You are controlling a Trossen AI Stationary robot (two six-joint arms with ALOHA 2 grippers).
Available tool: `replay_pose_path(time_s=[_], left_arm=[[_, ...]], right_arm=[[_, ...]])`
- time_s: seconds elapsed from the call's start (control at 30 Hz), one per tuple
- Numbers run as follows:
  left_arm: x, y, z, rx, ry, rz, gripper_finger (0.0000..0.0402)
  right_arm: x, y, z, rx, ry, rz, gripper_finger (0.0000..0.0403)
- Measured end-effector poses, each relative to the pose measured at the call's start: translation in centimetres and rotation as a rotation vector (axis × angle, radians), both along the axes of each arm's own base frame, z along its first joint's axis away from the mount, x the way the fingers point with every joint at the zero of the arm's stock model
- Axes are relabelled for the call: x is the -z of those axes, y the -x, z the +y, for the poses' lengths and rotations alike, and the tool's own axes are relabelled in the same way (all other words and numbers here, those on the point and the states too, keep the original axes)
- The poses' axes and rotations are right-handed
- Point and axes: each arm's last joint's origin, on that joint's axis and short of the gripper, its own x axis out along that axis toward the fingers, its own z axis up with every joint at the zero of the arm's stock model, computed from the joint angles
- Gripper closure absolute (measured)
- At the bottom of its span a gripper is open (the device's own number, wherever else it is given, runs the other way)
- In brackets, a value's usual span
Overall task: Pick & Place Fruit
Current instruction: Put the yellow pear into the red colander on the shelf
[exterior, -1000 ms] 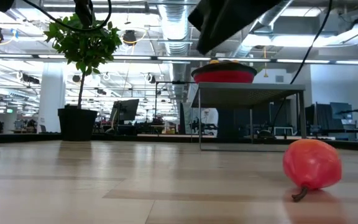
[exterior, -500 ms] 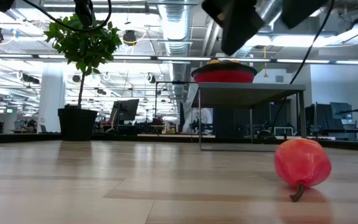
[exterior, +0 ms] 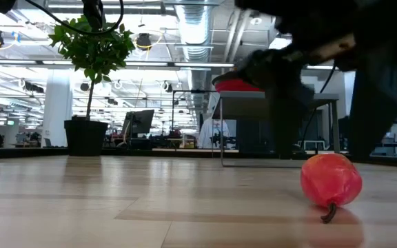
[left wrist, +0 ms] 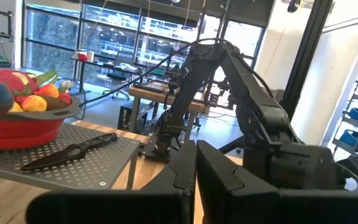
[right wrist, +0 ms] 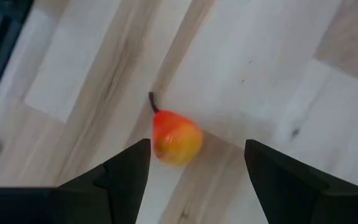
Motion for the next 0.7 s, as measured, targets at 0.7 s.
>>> replay_pose_path(time_s=[0.7], left_arm=[[0.1,0.0,0.0,-0.001,-0.006,0.012,0.0396]], right_arm=[[2.4,-0.5,1.0,0.004,-0.097,0.062,0.0184]])
